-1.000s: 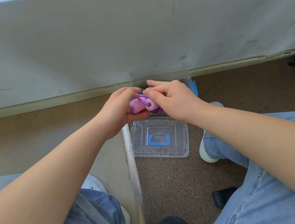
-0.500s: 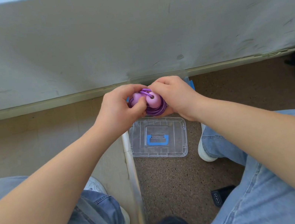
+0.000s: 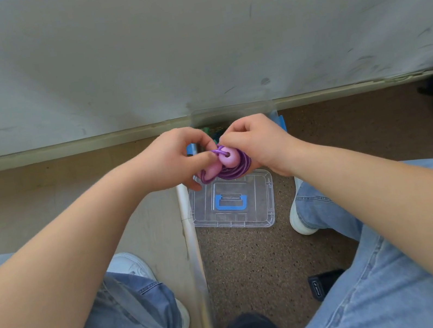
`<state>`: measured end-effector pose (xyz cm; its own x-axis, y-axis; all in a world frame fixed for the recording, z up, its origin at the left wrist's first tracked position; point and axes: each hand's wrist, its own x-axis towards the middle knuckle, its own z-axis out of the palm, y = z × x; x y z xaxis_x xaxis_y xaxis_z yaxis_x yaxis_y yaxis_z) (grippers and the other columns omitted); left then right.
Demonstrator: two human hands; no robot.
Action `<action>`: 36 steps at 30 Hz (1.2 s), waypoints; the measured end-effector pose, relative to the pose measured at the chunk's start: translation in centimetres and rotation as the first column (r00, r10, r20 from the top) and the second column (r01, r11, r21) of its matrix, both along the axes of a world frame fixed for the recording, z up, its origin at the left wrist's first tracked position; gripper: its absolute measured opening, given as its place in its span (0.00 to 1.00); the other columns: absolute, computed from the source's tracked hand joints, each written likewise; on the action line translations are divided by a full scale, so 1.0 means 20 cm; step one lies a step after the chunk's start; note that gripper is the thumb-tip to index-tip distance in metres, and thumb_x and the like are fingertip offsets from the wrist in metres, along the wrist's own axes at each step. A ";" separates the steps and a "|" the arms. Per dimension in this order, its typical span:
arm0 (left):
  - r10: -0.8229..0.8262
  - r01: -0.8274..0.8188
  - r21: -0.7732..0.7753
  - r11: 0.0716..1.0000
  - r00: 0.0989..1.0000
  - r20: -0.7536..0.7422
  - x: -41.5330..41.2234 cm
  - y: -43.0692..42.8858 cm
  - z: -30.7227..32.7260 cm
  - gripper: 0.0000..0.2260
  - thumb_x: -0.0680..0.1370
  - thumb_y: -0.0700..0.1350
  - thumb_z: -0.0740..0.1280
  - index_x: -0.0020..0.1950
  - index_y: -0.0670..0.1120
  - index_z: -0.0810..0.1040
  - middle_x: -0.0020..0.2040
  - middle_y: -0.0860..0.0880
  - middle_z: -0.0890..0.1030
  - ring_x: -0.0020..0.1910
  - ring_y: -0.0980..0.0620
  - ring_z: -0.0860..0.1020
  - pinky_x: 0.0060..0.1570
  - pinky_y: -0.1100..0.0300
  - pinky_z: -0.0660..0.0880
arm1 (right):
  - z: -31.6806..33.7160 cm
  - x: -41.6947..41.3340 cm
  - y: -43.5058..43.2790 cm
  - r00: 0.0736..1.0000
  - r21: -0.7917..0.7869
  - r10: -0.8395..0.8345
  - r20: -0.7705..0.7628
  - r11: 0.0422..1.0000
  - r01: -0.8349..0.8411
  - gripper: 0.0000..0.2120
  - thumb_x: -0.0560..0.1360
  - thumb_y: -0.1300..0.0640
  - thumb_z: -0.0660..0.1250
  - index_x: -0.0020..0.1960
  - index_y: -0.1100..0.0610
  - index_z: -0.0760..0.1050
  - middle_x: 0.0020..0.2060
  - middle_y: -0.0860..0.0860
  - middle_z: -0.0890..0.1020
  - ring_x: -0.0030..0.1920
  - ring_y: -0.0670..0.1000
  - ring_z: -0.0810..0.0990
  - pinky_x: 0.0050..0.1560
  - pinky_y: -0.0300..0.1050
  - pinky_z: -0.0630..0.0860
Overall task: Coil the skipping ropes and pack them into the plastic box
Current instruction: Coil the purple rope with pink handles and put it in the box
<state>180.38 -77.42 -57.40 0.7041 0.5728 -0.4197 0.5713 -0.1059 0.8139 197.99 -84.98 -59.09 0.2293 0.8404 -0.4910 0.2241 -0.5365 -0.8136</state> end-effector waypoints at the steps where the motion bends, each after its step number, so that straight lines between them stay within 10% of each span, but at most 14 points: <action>1: -0.052 0.052 -0.011 0.999 0.998 -0.023 -0.01 0.01 0.00 0.02 0.78 0.46 0.70 0.49 0.49 0.81 0.46 0.46 0.83 0.39 0.48 0.85 0.36 0.51 0.84 | 0.00 0.00 -0.01 1.000 -0.014 0.020 0.003 1.000 -0.020 0.08 0.69 0.54 0.69 0.40 0.58 0.83 0.40 0.60 0.83 0.46 0.62 0.85 0.40 0.66 0.83; 7: -0.183 0.183 -0.026 0.983 0.983 0.008 -0.04 0.02 -0.02 0.01 0.76 0.48 0.73 0.47 0.53 0.83 0.51 0.51 0.80 0.39 0.56 0.83 0.34 0.57 0.80 | 0.02 -0.01 -0.01 0.991 -0.071 0.130 -0.035 0.989 -0.132 0.06 0.73 0.61 0.71 0.42 0.63 0.84 0.34 0.57 0.81 0.36 0.52 0.82 0.37 0.51 0.84; 21: 0.284 -0.276 -0.113 0.955 0.956 0.068 0.01 0.05 -0.01 0.09 0.72 0.44 0.77 0.42 0.39 0.83 0.36 0.43 0.84 0.35 0.50 0.83 0.40 0.57 0.82 | 0.01 0.00 -0.01 0.976 -0.024 0.101 -0.195 0.994 -0.108 0.19 0.77 0.49 0.70 0.51 0.66 0.81 0.50 0.66 0.83 0.48 0.64 0.86 0.46 0.63 0.84; 36: 0.113 -0.117 -0.049 0.992 0.990 -0.087 0.01 -0.01 -0.03 0.09 0.69 0.56 0.78 0.43 0.53 0.88 0.39 0.49 0.86 0.45 0.47 0.84 0.52 0.50 0.82 | 0.00 -0.02 -0.04 0.811 -0.008 0.451 0.373 0.876 -0.483 0.06 0.73 0.56 0.68 0.48 0.55 0.82 0.39 0.51 0.84 0.42 0.52 0.82 0.44 0.57 0.80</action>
<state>180.57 -77.54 -57.97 0.5961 0.6225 -0.5070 0.6433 0.0074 0.7655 197.53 -85.86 -59.05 -0.0579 0.9246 -0.3764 0.7094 -0.2272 -0.6672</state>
